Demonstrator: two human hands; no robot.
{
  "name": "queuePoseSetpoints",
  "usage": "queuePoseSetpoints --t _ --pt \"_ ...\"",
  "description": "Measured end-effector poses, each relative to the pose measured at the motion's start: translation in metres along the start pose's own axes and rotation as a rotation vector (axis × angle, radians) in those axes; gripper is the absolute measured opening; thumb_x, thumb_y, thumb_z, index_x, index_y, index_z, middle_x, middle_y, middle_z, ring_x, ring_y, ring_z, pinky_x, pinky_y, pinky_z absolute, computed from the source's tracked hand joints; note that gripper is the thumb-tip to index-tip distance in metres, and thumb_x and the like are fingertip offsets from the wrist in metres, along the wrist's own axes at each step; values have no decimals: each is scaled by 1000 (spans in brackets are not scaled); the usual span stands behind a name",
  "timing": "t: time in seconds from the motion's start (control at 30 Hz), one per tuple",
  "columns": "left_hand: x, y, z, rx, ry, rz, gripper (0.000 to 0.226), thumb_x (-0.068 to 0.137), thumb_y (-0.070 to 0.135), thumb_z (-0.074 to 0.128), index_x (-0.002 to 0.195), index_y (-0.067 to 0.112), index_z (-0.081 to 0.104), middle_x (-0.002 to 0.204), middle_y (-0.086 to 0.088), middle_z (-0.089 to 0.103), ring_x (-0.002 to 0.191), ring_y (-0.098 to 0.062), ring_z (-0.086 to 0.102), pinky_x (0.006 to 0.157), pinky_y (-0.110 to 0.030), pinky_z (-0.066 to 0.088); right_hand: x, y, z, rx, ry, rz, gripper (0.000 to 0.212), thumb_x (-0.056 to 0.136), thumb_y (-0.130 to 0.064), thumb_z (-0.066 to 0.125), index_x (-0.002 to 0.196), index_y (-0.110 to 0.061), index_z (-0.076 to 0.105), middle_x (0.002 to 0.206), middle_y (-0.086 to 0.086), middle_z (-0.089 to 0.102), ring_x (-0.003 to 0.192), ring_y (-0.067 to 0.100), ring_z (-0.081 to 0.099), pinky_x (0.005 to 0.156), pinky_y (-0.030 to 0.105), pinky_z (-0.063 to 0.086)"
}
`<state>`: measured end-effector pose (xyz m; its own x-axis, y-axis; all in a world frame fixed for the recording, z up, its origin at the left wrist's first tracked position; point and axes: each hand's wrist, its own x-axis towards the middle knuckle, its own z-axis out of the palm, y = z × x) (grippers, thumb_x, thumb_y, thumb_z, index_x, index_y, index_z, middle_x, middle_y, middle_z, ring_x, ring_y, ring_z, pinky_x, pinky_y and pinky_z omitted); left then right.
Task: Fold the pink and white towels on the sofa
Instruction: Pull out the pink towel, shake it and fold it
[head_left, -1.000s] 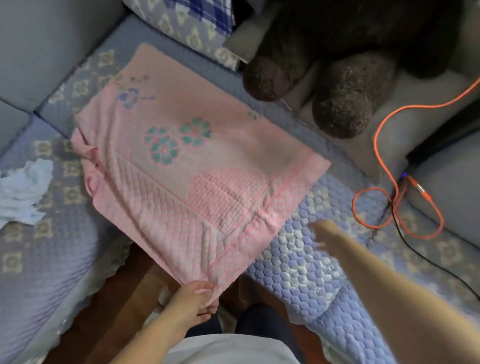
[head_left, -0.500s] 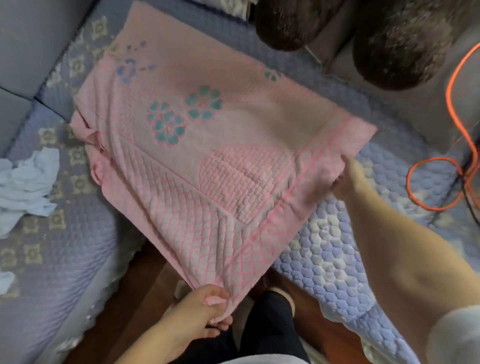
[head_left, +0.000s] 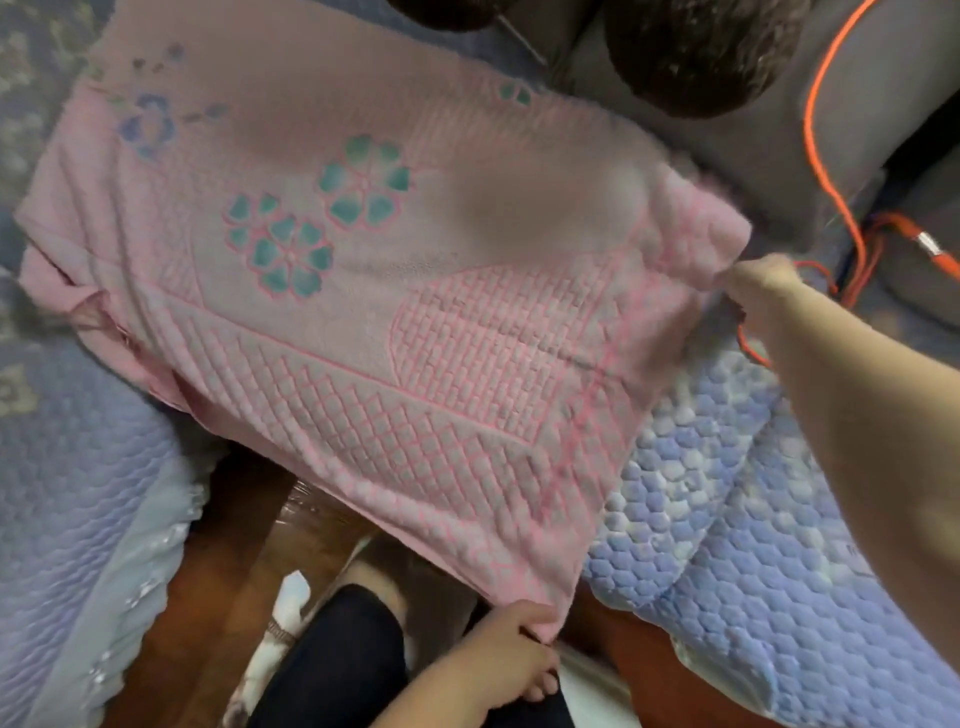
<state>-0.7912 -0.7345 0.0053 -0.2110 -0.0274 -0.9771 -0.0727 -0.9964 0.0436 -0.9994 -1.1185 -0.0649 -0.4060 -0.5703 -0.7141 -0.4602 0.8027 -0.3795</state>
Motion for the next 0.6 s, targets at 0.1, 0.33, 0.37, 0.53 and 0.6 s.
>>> queuePoseSetpoints --t 0.1,0.33,0.37,0.53,0.6 --pt "16 7 12 195 -28 1 34 96 15 48 129 21 56 76 -2 69 47 -12 61 42 -19 44 -7 38 15 -112 -13 -153 19 85 -4 63 103 -8 62 97 14 62 81 23 61 60 30 49" --pt "20 27 -84 242 293 93 17 99 18 49 101 27 64 74 1 72 50 -8 60 44 -19 42 -85 85 73 -312 154 -358 56 83 -8 51 137 3 43 133 35 42 119 48 44 102 47 36" --pt "17 27 -111 235 362 97 18 99 16 49 104 25 64 79 -1 71 53 -9 60 45 -20 43 -100 87 86 -346 169 -410 59 83 -4 53 140 3 42 138 36 39 123 49 42 104 48 34" --pt "-20 24 -251 327 672 101 24 93 18 54 115 26 60 108 -7 69 99 -28 68 93 -42 55 -175 80 150 -455 -9 -511 64 81 2 60 144 2 48 149 38 33 138 50 32 114 53 27" --pt "-36 23 -308 338 756 96 28 94 20 56 121 26 57 113 -6 66 102 -28 66 95 -41 53 -207 67 175 -481 -137 -455 63 86 -2 60 147 -4 46 153 30 33 138 47 33 115 52 30"
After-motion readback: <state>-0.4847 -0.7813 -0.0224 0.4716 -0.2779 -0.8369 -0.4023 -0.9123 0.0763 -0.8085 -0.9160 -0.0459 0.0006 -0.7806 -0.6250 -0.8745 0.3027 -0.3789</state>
